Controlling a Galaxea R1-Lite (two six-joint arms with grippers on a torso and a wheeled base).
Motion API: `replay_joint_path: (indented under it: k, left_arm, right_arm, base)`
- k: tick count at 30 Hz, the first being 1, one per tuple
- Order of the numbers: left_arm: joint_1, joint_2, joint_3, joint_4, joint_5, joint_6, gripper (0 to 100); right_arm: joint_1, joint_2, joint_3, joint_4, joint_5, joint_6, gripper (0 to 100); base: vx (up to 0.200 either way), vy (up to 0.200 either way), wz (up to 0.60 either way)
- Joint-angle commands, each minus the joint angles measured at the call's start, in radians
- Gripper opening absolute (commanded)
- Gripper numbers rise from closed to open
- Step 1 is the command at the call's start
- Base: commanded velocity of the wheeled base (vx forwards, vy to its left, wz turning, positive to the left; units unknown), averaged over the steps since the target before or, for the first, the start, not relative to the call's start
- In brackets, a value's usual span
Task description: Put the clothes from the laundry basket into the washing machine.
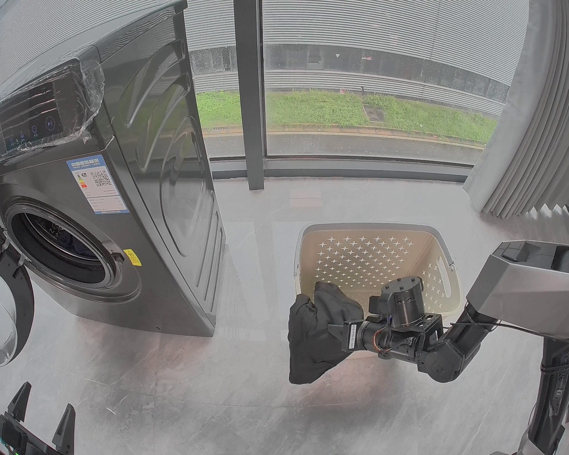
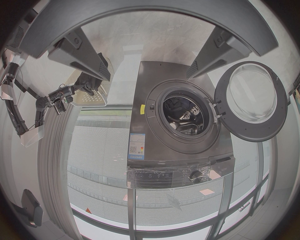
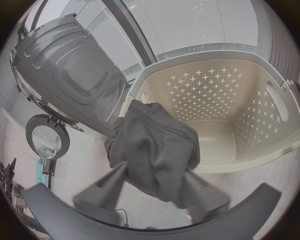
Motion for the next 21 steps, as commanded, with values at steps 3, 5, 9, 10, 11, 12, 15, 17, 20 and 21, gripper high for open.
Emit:
replay_joint_path:
  k: [3,5,9,10,11,12,15,17,20,21]
  left_arm:
    - [0.000,-0.013,0.018,-0.001,0.000,0.000,100]
    - [0.000,-0.013,0.018,-0.001,0.000,0.000,100]
    - [0.000,-0.013,0.018,-0.001,0.000,0.000,100]
    - [0.000,-0.013,0.018,-0.001,0.000,0.000,100]
    - [0.000,-0.013,0.018,-0.001,0.000,0.000,100]
    - [0.000,-0.013,0.018,-0.001,0.000,0.000,100]
    - [0.000,-0.013,0.018,-0.001,0.000,0.000,100]
    - [0.000,-0.013,0.018,-0.001,0.000,0.000,100]
    - [0.000,-0.013,0.018,-0.001,0.000,0.000,100]
    - [0.000,-0.013,0.018,-0.001,0.000,0.000,100]
  right_arm:
    - [0.000,-0.001,-0.002,0.000,-0.001,-0.001,0]
    - [0.000,-0.009,-0.002,0.000,-0.001,-0.002,0]
    - [-0.001,-0.052,0.009,0.011,-0.001,-0.001,0]
    - [-0.001,-0.073,0.018,0.013,-0.001,-0.002,0]
    - [0.000,-0.089,0.027,0.013,-0.001,-0.002,0]
    - [0.000,-0.112,0.041,0.013,-0.002,-0.002,0]
    - [-0.001,-0.170,0.072,0.013,-0.002,-0.004,0]
    - [-0.001,-0.230,0.098,0.013,-0.011,-0.005,0]
    - [0.003,-0.314,0.133,0.009,-0.022,-0.005,0]
    - [0.009,-0.346,0.147,0.011,-0.022,-0.005,0]
  base:
    - [0.000,0.000,0.00]
    - [0.000,0.000,0.00]
    - [0.000,0.000,0.00]
    - [0.000,0.000,0.00]
    - [0.000,0.000,0.00]
    - [0.000,0.000,0.00]
    - [0.000,0.000,0.00]
    - [0.000,0.000,0.00]
    - [0.000,0.000,0.00]
    - [0.000,0.000,0.00]
